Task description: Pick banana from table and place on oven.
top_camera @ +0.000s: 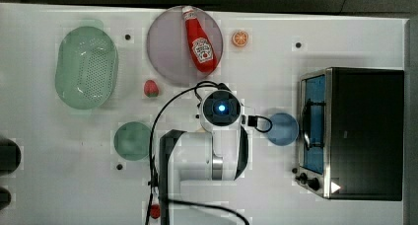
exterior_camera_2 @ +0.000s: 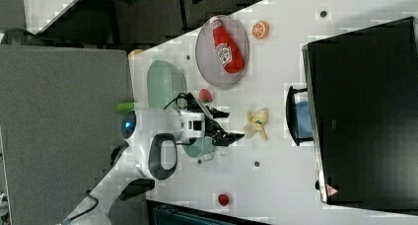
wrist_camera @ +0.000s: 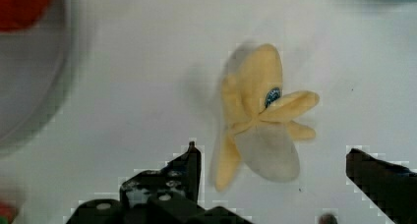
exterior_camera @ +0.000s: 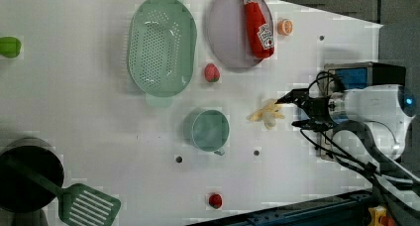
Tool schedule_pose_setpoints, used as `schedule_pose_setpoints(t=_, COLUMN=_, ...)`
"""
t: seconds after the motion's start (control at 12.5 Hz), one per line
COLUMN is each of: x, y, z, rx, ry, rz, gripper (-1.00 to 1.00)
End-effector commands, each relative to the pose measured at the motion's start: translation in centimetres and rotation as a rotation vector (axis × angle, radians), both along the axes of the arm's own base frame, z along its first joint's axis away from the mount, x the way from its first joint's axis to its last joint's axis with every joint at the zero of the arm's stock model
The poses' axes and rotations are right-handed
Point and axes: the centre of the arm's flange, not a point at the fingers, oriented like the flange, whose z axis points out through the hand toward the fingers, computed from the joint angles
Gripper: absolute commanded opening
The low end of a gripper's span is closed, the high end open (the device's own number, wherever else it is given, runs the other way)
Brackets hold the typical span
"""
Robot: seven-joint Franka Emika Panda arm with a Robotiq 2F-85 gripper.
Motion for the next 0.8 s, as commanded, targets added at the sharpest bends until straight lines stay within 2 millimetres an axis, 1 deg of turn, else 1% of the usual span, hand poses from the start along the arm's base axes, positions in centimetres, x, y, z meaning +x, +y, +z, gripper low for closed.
schedule_pose_setpoints(t=0.08, x=-0.6, y=1.1, z=-2.2, rx=0.005, ry=-0.007, rz=0.008, gripper=1.00)
schedule_pose_setpoints(t=0.32, x=-1.6, y=1.4, z=-4.8, rx=0.009, ry=-0.005, rz=0.013, gripper=1.00)
schedule_pose_setpoints(t=0.4, x=-1.8, y=1.5, z=-5.4, rx=0.010, ry=-0.009, rz=0.015, gripper=0.92)
schedule_pose_setpoints(t=0.56, x=-1.6, y=1.6, z=-6.0, rx=0.012, ry=-0.042, rz=0.016, gripper=0.43)
schedule_pose_setpoints(t=0.8, x=-1.8, y=1.7, z=-6.6, rx=0.013, ry=-0.033, rz=0.018, gripper=-0.28)
